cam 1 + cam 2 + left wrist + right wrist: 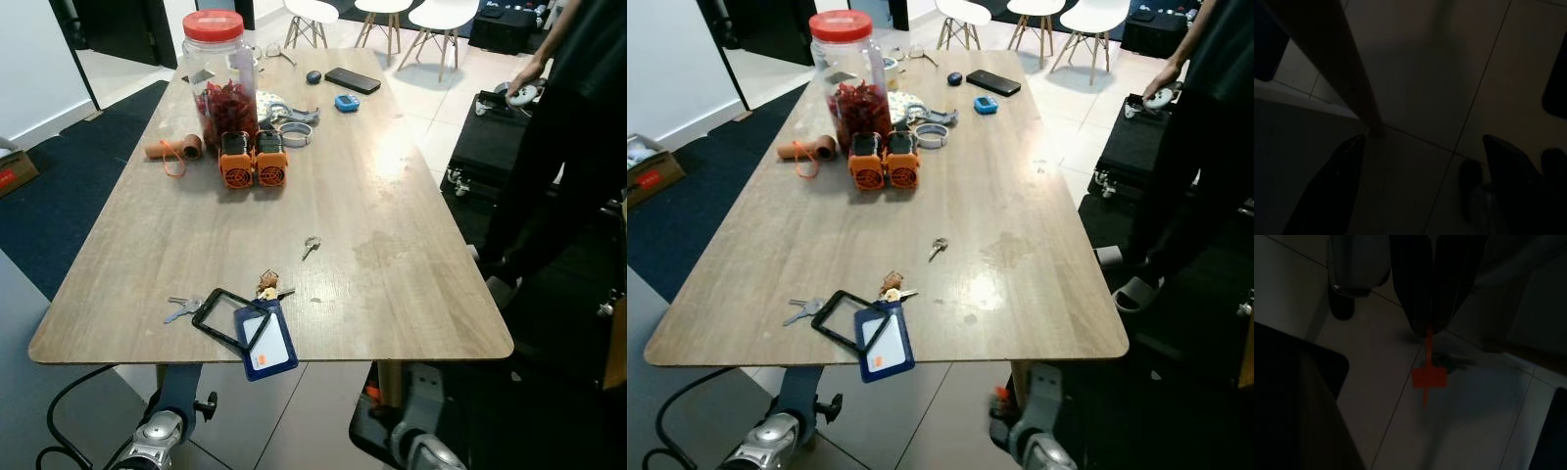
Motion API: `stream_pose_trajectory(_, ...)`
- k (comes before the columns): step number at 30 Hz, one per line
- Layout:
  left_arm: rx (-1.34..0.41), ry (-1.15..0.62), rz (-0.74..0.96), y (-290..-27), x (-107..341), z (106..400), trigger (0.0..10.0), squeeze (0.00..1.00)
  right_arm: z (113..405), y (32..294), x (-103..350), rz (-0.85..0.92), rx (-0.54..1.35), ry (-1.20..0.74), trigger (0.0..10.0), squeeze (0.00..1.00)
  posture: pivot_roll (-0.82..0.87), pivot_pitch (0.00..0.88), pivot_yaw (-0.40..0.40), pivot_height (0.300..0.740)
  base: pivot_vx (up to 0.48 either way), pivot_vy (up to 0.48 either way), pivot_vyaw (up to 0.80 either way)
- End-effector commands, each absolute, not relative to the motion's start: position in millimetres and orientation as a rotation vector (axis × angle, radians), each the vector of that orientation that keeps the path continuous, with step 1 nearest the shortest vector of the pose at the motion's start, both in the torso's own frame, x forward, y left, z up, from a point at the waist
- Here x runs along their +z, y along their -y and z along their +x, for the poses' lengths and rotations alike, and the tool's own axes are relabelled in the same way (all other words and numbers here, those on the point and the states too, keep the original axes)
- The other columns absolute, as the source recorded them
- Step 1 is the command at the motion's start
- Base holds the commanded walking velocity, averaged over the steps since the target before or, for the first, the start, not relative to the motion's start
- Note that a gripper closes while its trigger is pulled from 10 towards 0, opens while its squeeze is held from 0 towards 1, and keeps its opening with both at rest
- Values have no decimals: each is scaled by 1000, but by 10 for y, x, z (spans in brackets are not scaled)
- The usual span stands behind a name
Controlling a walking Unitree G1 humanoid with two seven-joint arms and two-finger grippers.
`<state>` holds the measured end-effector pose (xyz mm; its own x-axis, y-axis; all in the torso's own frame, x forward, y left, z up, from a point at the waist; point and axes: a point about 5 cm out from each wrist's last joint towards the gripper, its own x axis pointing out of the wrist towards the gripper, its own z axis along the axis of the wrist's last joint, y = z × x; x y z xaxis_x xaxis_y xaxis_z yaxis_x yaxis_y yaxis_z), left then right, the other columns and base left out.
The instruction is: Hang keys on a hook
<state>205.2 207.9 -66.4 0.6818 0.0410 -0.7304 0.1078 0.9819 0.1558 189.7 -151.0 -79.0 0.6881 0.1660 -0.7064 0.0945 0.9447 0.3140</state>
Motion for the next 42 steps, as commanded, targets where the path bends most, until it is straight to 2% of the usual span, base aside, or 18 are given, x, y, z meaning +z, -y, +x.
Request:
stream_pose_trajectory(1,-64,-827,200,-2023,-677,2045,10000,0,1875,1488,-809,317,44,-838,10000,0,78,25,-12,740,0,0,0)
stream_pose_trajectory(6,-81,-823,210,-2012,-681,2035,10000,0,1834,1546,-834,303,7,-862,10000,0,80,40,-14,740,0,0,0)
stream_pose_trajectory(19,-115,-813,256,-2040,-682,2005,10000,0,1512,1742,-985,320,-133,-1007,10000,0,82,48,-17,740,0,0,0)
stream_pose_trajectory(32,-126,-804,253,-2007,-675,2022,10000,0,1530,1847,-969,344,-203,-991,10000,0,77,48,-18,740,0,0,0)
stream_pose_trajectory(42,-127,-808,249,-2002,-680,2016,10000,0,1538,1865,-966,333,-200,-998,10000,0,77,47,-19,740,-297,0,0)
